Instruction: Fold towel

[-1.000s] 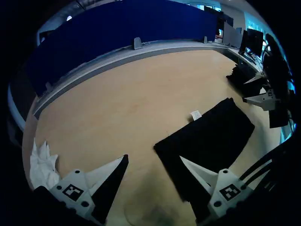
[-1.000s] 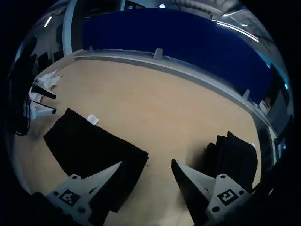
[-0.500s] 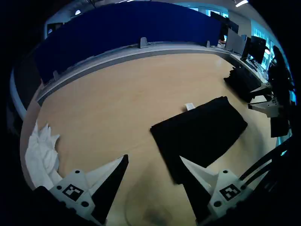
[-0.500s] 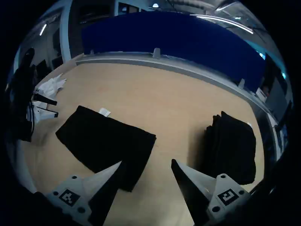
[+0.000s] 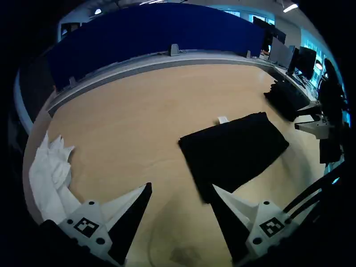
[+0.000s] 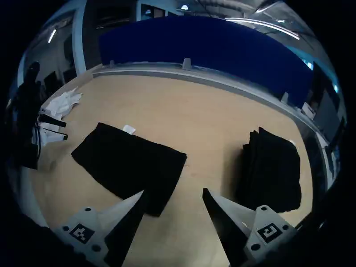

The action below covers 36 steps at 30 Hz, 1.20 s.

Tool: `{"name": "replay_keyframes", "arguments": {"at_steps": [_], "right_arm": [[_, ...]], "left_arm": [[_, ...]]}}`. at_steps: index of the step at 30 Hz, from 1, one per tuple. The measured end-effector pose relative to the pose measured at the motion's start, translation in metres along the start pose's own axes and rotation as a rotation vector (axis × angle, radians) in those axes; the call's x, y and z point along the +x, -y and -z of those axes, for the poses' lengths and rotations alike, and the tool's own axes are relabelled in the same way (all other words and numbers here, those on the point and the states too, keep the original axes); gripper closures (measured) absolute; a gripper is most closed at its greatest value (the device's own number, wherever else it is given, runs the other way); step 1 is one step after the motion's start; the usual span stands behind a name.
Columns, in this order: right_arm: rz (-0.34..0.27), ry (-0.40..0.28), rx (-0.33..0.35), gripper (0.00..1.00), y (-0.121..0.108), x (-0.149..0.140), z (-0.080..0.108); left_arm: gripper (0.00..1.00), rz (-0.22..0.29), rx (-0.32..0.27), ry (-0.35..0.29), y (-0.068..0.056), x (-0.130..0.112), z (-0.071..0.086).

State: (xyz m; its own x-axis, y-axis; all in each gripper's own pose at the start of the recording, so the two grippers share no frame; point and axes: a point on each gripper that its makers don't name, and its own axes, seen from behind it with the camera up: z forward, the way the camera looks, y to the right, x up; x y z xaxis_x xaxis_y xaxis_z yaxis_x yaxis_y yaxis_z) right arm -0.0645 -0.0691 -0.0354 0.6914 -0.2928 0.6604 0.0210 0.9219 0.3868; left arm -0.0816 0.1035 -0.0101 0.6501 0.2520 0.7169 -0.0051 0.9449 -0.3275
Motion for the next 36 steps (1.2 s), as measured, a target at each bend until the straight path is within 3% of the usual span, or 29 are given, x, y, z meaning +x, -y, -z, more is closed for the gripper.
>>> {"name": "replay_keyframes", "arguments": {"at_steps": [11,20,26,36], "right_arm": [[0.091,0.030,0.089,0.08,0.017,-0.008,-0.001],[0.187,0.064,0.163,0.08,0.031,-0.018,-0.002],[0.228,0.080,0.176,0.08,0.034,-0.024,-0.003],[0.257,0.118,0.199,0.08,0.039,-0.048,-0.012]], "left_arm": [[0.10,0.097,0.065,-0.013,0.010,-0.024,0.034],[0.10,0.187,0.118,0.006,0.020,-0.061,0.066],[0.10,0.211,0.134,0.010,0.024,-0.076,0.080],[0.10,0.214,0.137,0.002,0.021,-0.080,0.089]]}}
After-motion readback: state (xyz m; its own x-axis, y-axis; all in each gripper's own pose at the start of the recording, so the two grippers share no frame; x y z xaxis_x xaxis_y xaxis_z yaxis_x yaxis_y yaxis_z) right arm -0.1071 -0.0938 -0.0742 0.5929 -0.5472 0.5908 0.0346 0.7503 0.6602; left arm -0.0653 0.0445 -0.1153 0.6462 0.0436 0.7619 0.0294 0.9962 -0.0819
